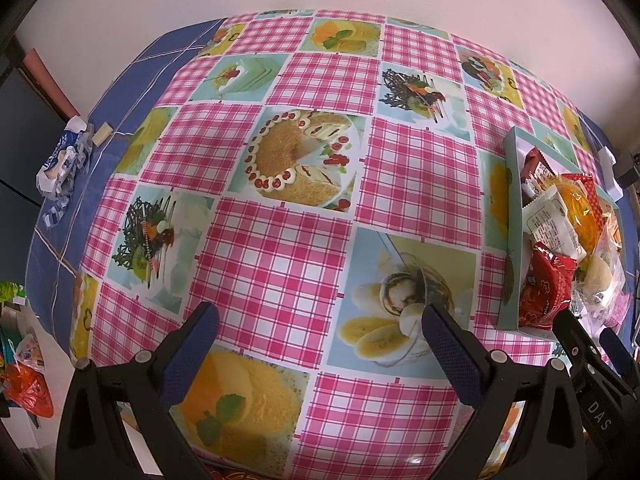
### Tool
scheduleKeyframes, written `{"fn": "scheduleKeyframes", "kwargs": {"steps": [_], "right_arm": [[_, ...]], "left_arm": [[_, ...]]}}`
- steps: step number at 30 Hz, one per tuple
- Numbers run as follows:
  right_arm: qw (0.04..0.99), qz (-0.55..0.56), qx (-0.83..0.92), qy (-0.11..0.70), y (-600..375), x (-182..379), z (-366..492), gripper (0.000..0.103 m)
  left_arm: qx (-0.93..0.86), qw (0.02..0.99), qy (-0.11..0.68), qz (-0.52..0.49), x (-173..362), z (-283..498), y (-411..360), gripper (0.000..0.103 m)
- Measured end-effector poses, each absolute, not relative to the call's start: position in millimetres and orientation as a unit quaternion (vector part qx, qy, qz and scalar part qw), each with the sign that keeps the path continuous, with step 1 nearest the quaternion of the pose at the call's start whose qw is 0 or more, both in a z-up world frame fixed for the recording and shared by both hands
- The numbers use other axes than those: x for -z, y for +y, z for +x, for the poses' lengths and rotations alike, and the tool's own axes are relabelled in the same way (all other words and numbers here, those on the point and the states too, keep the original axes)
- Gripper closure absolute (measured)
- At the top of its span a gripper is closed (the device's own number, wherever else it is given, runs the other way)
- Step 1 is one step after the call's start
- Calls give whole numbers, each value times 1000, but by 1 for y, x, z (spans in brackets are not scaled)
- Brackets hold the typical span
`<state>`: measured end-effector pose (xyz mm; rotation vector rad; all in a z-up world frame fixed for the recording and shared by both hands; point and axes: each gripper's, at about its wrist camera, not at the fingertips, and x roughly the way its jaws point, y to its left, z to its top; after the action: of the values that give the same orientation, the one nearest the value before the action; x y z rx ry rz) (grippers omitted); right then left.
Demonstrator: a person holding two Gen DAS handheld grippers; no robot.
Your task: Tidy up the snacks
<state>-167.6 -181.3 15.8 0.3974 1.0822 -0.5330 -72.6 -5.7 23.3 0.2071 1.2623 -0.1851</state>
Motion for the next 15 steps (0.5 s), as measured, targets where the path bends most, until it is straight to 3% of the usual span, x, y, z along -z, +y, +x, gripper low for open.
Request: {"fn": "scheduleKeyframes", "kwargs": {"steps": [15], "right_arm": [[805, 186, 249, 505, -181, -15, -168, 0]], "left_arm": [[84, 797, 591, 93, -22, -72, -6, 2]]}}
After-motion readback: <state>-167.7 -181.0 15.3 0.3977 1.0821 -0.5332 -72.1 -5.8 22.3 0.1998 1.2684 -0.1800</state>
